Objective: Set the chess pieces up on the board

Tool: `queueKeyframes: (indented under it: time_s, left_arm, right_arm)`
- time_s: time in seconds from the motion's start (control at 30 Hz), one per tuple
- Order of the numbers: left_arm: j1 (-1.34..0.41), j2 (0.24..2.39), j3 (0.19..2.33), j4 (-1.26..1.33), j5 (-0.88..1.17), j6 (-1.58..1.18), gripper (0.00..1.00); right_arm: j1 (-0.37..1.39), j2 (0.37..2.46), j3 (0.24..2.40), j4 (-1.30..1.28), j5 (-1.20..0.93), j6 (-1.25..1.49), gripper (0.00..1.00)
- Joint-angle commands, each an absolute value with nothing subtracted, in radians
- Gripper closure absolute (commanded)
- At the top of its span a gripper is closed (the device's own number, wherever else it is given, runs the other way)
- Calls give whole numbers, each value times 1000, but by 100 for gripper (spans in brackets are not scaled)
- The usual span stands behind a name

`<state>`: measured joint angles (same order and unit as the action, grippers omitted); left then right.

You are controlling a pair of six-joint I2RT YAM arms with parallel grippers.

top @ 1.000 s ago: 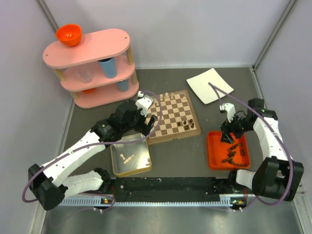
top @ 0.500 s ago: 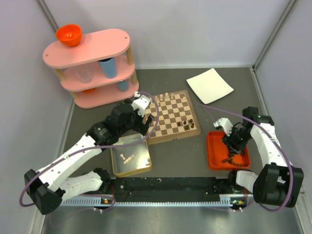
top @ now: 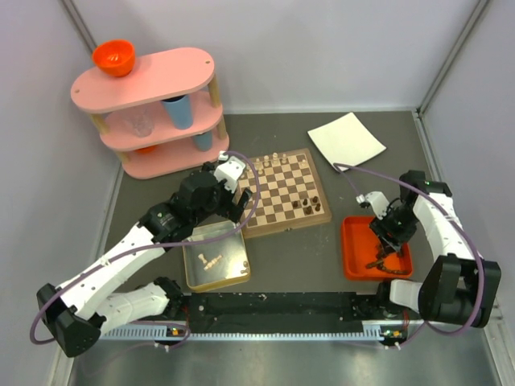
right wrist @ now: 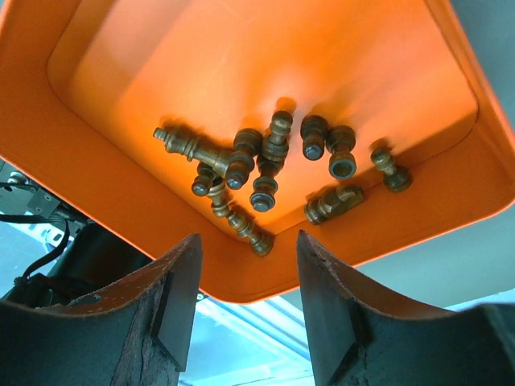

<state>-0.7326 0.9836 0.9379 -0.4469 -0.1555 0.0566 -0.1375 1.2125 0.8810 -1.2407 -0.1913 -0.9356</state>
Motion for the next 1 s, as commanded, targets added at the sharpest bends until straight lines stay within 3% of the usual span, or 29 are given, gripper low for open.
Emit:
queueKeyframes:
  time_s: [0.0, 0.33, 0.73, 0.97]
  left_arm:
    - [-735, 956, 933, -405, -160, 71, 4]
    - [-733, 951, 931, -405, -158, 71, 4]
    - [-733, 959, 931, -405, -152, 71, 4]
    - [-733, 963, 931, -403, -150, 72, 3]
  right_arm:
    - [-130, 1244, 864, -1183, -120, -836, 49]
    - [-130, 1302, 838, -1094, -117, -793, 53]
    - [-129, 1331, 818, -1075, -143, -785, 72]
    - [-129, 1333, 810, -1077, -166, -787, 74]
